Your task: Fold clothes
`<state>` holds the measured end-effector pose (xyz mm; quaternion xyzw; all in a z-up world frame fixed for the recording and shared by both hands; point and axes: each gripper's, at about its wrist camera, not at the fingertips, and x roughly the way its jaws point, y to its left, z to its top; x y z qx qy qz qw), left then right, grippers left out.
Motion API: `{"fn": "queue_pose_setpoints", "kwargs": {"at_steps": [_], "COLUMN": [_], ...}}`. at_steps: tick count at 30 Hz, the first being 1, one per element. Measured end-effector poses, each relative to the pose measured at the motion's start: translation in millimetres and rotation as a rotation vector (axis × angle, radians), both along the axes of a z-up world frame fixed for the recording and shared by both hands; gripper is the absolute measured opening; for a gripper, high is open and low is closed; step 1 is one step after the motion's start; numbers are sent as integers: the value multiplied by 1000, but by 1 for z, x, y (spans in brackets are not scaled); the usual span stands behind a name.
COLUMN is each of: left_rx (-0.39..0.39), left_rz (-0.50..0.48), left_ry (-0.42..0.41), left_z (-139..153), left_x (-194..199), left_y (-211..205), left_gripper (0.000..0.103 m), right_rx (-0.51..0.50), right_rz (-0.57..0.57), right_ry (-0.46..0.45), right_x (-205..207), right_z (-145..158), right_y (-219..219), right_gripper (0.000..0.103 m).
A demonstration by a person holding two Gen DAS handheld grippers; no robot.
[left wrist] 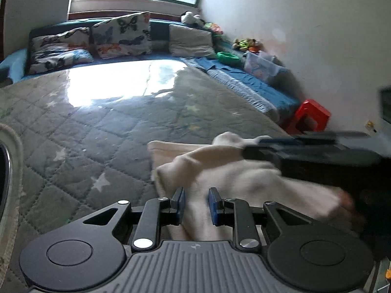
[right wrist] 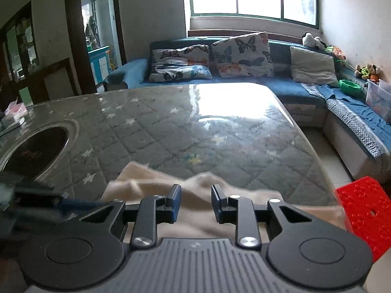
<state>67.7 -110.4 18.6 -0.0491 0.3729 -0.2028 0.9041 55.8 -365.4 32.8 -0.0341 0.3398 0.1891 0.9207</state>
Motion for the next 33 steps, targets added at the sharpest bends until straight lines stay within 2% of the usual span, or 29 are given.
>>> {"fn": "queue_pose_setpoints", "kwargs": {"at_steps": [8, 12, 14, 18, 22, 27, 33], "left_rx": [18, 24, 23, 22, 22, 29, 23], "left_rz": [0, 24, 42, 78, 113, 148, 168], "left_ry": [-19, -24, -29, -38, -47, -42, -17], "left_z": [6, 10, 13, 20, 26, 27, 23], "left_x": [-7, -14, -19, -28, -37, -47, -56], "left_y": [2, 10, 16, 29, 41, 56, 63], "left_gripper": [24, 33, 33, 39, 40, 43, 47], "right_rx": [-21, -42, -58, -19, -25, -65, -23], "right_rz": [65, 80, 76, 75, 117, 141, 145], "right_ry": [3, 2, -24, -44, -71, -61, -83], "right_x": [-51, -71, -80, -85, -90, -95, -102], "right_z": [-4, -10, -10, -2, -1, -14, 0], "right_y": [-1, 5, 7, 17, 38, 56, 59], "right_gripper": [27, 30, 30, 31, 31, 31, 31]}}
